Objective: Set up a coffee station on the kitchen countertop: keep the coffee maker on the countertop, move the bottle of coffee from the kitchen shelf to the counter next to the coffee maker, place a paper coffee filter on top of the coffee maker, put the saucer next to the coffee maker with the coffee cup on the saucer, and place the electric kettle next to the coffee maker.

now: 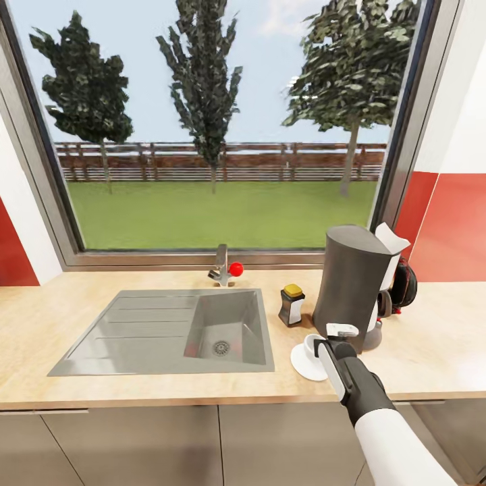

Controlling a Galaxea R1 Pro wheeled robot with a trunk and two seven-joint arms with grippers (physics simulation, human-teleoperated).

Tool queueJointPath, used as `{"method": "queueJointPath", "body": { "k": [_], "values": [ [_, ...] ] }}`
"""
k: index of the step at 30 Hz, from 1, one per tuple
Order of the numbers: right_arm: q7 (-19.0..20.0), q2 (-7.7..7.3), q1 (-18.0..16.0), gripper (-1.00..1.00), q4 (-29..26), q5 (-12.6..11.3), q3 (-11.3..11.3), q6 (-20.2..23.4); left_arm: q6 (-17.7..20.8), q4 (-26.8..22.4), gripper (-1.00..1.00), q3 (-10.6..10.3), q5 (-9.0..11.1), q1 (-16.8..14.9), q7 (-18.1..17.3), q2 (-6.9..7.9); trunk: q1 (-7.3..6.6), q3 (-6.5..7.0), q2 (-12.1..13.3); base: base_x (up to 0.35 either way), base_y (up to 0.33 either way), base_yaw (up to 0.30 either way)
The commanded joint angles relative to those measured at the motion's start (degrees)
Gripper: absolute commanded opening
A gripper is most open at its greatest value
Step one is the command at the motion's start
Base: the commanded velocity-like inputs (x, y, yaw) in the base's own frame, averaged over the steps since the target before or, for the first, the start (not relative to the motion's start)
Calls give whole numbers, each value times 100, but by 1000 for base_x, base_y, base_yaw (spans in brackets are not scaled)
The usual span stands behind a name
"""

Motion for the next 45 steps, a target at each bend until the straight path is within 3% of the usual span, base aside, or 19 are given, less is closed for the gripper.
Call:
{"method": "queueJointPath", "body": {
  "k": [1,3,4,30,45],
  "values": [
    [-39,6,-5,-100,-7,-58,7,11,-25,15,100,-14,52,-5,-39,1,3,-10,-11,0,0,0],
    [-39,11,-5,-100,-8,-58,7,11,-25,14,100,-14,52,-5,-38,1,3,-10,-11,0,0,0],
    [-39,13,-5,100,-8,-58,7,11,-25,14,100,-14,52,-5,-37,5,3,-10,-11,0,0,0],
    [-39,14,-5,100,-37,-82,5,11,-25,16,100,-14,58,-5,-37,15,3,-10,-11,0,0,0],
    [-38,21,-5,100,-365,-79,-20,11,-25,13,100,-42,43,-5,-43,60,3,-10,-11,0,0,0]
  ]
}}
